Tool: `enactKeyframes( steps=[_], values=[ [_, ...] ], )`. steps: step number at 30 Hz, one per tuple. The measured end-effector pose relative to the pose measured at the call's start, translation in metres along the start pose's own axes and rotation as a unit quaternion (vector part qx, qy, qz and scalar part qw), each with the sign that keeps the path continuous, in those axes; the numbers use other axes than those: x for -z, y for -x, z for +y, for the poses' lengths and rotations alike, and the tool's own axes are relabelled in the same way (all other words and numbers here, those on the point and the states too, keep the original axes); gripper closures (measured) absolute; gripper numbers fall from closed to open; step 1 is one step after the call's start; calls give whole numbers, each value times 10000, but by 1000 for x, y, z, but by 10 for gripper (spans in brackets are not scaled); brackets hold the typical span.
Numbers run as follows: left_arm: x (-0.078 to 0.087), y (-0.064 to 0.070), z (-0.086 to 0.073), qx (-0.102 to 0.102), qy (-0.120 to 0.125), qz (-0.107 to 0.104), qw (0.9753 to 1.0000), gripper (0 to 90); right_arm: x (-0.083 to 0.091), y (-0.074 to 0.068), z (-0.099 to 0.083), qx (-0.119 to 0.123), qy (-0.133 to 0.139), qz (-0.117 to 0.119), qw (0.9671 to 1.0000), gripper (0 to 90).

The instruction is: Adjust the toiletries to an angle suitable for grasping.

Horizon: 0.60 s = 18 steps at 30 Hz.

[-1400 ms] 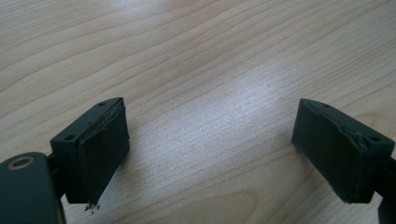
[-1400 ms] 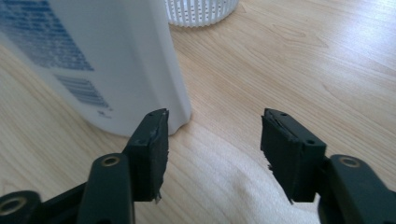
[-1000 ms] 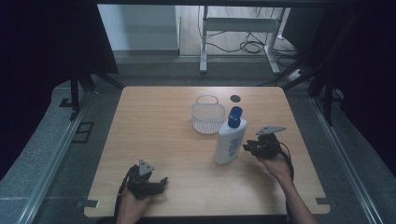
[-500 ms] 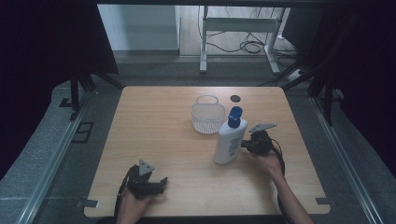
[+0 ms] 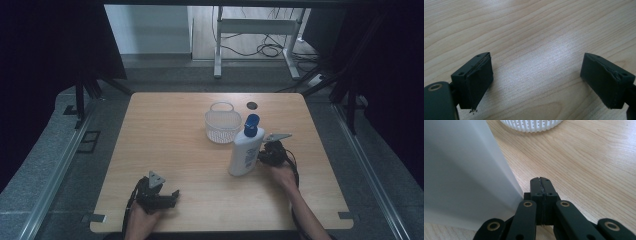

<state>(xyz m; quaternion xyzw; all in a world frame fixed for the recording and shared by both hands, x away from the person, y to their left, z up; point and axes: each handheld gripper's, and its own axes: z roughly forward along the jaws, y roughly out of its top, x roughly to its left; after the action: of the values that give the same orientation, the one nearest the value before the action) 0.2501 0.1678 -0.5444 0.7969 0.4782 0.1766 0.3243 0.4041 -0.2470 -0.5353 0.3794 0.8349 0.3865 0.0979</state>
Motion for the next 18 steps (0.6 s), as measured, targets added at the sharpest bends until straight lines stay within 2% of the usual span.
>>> enactKeyframes(
  steps=[10,18],
  values=[
    [0,0,0,5,3,3,10000,106,0,0,0,107,9,100,9999,894],
    [0,0,0,-1,-5,11,10000,106,2,-6,-2,224,-46,130,9997,892]
  ],
)
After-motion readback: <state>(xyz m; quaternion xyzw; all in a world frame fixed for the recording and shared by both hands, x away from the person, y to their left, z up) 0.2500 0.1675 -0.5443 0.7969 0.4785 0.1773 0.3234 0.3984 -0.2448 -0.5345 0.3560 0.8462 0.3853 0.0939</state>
